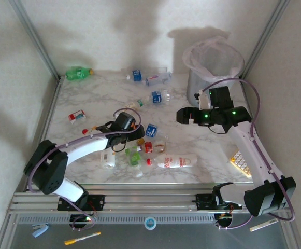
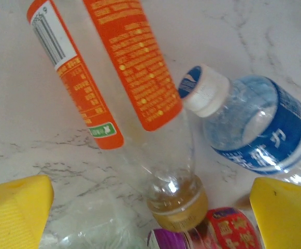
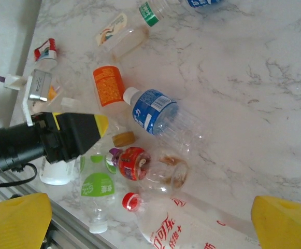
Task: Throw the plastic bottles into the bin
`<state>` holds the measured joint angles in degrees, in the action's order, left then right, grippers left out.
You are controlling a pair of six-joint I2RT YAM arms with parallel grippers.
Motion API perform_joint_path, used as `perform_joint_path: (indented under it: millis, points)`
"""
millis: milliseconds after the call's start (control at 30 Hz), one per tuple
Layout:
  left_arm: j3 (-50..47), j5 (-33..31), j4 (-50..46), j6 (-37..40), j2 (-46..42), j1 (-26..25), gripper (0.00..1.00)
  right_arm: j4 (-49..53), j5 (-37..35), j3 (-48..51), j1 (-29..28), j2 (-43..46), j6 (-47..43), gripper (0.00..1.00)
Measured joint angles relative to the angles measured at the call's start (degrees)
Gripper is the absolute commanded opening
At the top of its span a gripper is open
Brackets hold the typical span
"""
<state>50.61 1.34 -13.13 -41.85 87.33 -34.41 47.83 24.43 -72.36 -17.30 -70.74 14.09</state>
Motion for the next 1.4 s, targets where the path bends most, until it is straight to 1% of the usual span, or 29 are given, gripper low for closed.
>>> perform_joint_path:
  millis: [567, 767, 1033, 1100, 1167, 1400]
  points:
    - [2.23, 0.02, 1.03, -0.15, 8.44, 2.05, 0.88, 0.02, -2.12, 2.10, -0.26, 1.11, -0.68, 0.99]
    - [2.23, -0.59, 1.05, 0.66, 10.49, 2.54, 0.79, 0.02, -2.21, 2.36, -0.26, 0.94, -0.92, 0.99]
    - [2.23, -0.98, 1.95, 2.75, 10.88, 2.64, 0.55, -0.02, -2.36, 2.43, -0.26, 0.42, -1.09, 0.98]
    - [2.23, -0.98, 2.29, 3.43, 10.86, 2.64, 0.50, -0.02, -2.36, 2.43, -0.26, 0.11, -1.09, 0.98]
    - [2.23, -0.96, 2.64, 4.24, 10.73, 2.64, 0.48, -0.02, -2.34, 2.43, -0.26, -0.22, -1.07, 0.98]
    - [2.23, -0.98, 4.35, 7.56, 7.04, 2.64, 0.48, -0.81, -1.97, 2.40, -0.26, -0.85, -1.01, 0.98]
